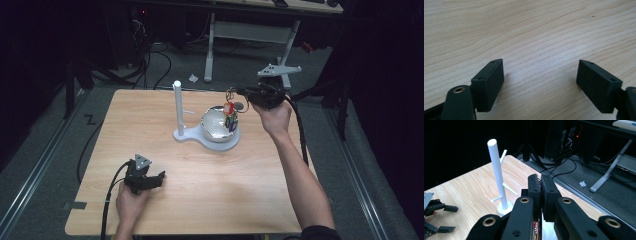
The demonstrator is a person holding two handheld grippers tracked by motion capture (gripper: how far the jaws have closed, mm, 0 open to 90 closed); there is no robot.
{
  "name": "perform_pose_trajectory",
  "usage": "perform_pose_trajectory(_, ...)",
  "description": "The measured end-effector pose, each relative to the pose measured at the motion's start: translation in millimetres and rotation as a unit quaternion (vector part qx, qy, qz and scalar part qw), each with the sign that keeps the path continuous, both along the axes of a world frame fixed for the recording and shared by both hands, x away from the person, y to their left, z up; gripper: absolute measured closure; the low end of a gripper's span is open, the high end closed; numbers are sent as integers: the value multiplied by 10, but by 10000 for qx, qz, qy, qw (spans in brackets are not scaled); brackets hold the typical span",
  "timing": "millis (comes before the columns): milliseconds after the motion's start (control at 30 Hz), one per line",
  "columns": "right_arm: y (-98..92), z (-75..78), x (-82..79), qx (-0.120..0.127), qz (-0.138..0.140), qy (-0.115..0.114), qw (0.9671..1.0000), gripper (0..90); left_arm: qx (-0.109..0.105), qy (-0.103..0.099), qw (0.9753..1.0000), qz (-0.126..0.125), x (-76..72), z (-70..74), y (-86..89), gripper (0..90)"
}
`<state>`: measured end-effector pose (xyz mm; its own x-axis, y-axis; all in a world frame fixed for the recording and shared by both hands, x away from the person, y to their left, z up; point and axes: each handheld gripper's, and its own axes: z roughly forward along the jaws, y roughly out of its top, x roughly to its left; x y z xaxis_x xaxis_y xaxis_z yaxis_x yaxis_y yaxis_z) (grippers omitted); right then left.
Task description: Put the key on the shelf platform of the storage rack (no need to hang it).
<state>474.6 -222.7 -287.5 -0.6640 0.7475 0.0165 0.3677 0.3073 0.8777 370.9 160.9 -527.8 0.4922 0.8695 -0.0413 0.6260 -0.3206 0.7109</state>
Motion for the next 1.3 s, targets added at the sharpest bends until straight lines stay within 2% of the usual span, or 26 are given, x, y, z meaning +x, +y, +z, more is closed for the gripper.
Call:
perform_pose_trajectory(367, 211, -212, 175, -170, 56, 199, 9996, 878, -12, -2, 10000, 5, -1, 0, -2, 227)
perform_pose_trajectory(667, 315, -397, 243, -222, 154, 364, 9990, 878, -8, 0, 10000, 0, 0, 0, -2, 227)
perform_pose_trajectory(933, 407, -506, 281, -372, 191, 436, 9982, 877, -12, -11, 10000, 8, 0, -2, -4, 225)
perform_pose_trajectory(1100, 412, -599, 281, -466, 191, 539, 9973, 877, -1, -8, 10000, -3, 0, -2, -1, 225)
perform_pose_trajectory(1300, 389, -708, 300, -418, 208, 641, 9968, 877, -4, -7, 10000, -4, 0, -1, -1, 226)
